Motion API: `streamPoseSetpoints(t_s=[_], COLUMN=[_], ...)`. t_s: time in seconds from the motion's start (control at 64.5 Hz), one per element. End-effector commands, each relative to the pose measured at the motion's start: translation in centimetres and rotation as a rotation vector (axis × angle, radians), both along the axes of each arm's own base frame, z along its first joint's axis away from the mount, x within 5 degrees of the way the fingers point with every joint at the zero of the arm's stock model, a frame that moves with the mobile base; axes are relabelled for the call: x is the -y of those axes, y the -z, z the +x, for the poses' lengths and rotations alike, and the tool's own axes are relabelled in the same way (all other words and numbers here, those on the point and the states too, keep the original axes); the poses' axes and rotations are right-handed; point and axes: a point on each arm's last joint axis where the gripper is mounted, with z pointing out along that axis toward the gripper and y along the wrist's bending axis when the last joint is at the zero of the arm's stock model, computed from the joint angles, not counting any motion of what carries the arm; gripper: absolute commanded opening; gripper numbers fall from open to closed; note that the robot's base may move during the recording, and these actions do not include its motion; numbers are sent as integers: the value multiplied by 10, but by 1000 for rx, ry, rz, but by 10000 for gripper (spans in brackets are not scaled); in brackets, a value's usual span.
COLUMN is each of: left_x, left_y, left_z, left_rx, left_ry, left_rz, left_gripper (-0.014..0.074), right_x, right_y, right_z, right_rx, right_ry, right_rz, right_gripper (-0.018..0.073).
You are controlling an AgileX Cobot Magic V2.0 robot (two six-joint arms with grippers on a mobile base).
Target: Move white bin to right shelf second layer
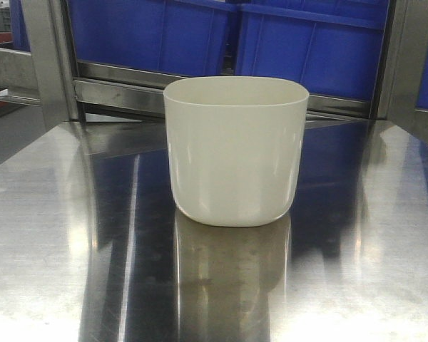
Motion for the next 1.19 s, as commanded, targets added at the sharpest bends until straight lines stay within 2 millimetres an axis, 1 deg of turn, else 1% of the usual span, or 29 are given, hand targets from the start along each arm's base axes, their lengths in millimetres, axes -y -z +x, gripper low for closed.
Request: streamPoseSetpoints(t_s=[0.0,1.038,1.085,1.178], left_x=[0,0,0,0], left_y=[4,4,4,4], left_z=[0,0,0,0], left_rx=[60,60,60,60], left_ry=[4,4,4,4], left_rz=[-16,-16,-16,-16], left_gripper=[85,85,85,85], right_x=[1,1,1,1], right_y=[-15,-14,-17,-28], right_z=[-3,-3,-3,-5], right_rx=[124,113,116,144], right_ry=[11,10,10,9], right_rz=[-9,-9,-9,-9], right_gripper=[57,57,57,57])
